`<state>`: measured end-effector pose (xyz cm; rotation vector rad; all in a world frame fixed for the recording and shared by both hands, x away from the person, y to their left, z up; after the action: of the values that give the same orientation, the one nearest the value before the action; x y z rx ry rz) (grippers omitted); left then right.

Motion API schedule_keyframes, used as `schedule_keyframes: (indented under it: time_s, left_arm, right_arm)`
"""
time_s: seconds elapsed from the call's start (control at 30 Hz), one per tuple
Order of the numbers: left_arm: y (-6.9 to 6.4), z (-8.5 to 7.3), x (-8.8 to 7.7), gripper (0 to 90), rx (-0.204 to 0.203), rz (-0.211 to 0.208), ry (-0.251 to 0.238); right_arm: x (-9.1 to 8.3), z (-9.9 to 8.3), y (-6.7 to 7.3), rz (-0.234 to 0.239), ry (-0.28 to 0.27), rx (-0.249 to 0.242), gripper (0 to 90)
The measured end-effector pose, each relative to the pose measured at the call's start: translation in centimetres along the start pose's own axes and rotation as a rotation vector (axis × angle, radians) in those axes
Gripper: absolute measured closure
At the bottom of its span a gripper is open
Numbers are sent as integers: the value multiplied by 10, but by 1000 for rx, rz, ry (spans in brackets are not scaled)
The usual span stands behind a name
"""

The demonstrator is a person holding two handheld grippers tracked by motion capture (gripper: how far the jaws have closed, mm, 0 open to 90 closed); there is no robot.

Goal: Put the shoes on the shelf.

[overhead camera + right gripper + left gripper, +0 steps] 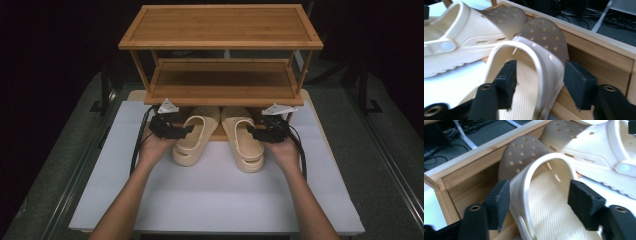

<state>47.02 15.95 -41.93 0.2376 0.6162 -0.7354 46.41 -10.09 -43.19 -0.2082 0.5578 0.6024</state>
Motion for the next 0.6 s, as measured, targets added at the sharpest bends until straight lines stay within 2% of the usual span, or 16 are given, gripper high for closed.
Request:
schedule_keyframes:
  time_s: [0.13, 0.23, 0.3, 0.37, 0.6]
  left_arm:
    - [-4, -6, -11, 207, -5, -56, 20]
    - [-7, -10, -21, 162, 6, -84, 14]
    - [-9, -15, -26, 129, 12, -98, 21]
    - [-10, -21, -31, 95, 21, -106, 33]
    - [-10, -43, -44, 21, 30, -110, 42]
  right_arm:
    - [-14, -4, 2, 27, 9, 14, 339]
    - [-23, -9, 3, 53, 13, 36, 269]
    - [-29, -14, 4, 63, 20, 32, 242]
    - [-35, -19, 6, 71, 23, 34, 190]
    - [-54, -43, 11, 96, 47, 32, 113]
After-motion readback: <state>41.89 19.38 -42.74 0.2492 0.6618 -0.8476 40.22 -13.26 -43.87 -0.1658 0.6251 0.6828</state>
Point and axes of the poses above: each handheld gripper's, and its own axes: x roughly forward along the jaws, z roughly out of its top, y roughly to its left, the point moved 9 cm from there along x, roughly forward along the jaws, and after that the axes turned 3 degrees about -x, right-handed, at the moved point
